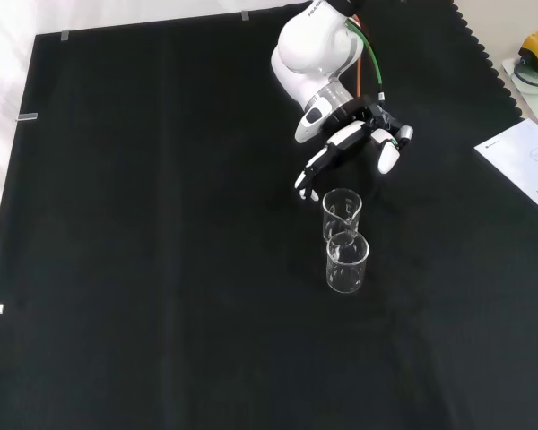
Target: Pick up the beaker on the right.
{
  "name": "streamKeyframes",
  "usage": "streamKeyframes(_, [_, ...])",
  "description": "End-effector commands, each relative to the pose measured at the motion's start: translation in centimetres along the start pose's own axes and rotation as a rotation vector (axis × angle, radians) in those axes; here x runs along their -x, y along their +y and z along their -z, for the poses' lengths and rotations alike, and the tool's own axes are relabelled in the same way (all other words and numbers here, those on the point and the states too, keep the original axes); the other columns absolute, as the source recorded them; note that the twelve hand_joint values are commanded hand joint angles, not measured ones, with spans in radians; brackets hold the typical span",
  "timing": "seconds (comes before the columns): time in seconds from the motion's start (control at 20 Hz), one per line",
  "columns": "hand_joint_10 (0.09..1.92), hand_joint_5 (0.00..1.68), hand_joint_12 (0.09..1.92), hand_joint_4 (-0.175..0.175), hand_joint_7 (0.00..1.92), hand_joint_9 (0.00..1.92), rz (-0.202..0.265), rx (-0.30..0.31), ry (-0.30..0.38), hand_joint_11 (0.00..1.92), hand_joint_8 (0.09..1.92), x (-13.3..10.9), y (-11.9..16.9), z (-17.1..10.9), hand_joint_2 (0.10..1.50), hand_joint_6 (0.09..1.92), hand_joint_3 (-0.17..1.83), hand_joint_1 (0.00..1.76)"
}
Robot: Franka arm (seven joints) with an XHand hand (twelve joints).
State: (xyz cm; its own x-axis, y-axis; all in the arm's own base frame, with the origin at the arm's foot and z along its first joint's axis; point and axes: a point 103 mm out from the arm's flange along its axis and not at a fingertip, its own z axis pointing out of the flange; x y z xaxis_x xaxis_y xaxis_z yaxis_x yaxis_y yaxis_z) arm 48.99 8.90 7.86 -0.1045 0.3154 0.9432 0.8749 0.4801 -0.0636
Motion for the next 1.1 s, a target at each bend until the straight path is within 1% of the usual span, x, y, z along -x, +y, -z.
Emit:
streamKeyframes(0.05, [0.81,0.03,1.41,-0.119,0.00,0.00,-0.002,0.000,0.017,0.00,0.50,-0.02,0.03,-0.27,0.31,0.09,0.91,0.61])
streamKeyframes(0.3, [0.77,0.03,1.38,-0.119,0.00,0.00,0.000,-0.005,0.012,0.00,0.48,-0.15,0.00,-0.29,0.32,0.09,0.90,0.61])
streamKeyframes(0.45, [0.77,0.03,1.37,-0.119,0.00,0.00,0.003,-0.004,0.006,0.00,0.48,-0.43,0.04,-0.05,0.32,0.09,0.89,0.64])
streamKeyframes(0.75, [0.76,0.02,1.36,-0.120,0.00,0.00,0.012,0.003,-0.023,0.00,0.47,-0.34,0.03,-0.03,0.32,0.09,0.89,0.68])
streamKeyframes(0.95, [0.77,0.02,1.35,-0.121,0.00,0.00,0.037,0.009,-0.037,0.00,0.47,-0.31,0.32,-0.13,0.31,0.09,0.89,0.70])
streamKeyframes(1.1, [0.77,0.02,1.34,-0.121,0.00,0.00,0.042,0.007,-0.039,0.00,0.46,-0.42,0.57,-0.18,0.31,0.09,0.89,0.70])
